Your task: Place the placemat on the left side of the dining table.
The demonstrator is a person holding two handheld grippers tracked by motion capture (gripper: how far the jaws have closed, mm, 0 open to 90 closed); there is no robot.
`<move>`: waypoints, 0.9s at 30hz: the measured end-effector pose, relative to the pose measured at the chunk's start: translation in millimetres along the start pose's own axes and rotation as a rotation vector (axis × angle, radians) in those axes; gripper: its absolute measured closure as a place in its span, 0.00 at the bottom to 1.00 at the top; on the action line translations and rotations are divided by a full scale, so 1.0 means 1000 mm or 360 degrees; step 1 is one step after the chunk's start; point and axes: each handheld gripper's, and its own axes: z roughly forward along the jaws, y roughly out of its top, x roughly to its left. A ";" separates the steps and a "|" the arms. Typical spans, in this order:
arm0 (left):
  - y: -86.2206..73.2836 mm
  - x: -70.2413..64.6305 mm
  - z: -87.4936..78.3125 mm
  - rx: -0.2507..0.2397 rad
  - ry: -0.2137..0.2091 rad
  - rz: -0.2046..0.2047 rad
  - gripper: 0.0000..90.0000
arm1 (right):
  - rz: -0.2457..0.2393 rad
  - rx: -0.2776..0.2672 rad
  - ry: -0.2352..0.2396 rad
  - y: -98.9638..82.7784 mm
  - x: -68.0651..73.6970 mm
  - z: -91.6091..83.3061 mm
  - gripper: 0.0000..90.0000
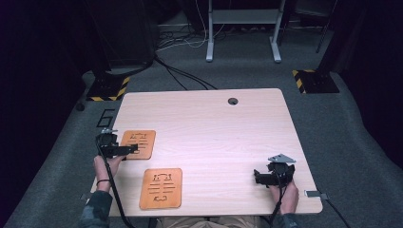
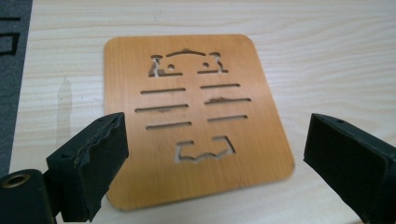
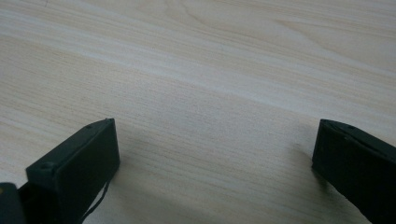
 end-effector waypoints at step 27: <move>-0.114 -0.016 -0.025 -0.0100 0.0176 0.0079 0.04 | 0.0002 -0.0002 -0.0003 0.000 0.000 0.000 0.00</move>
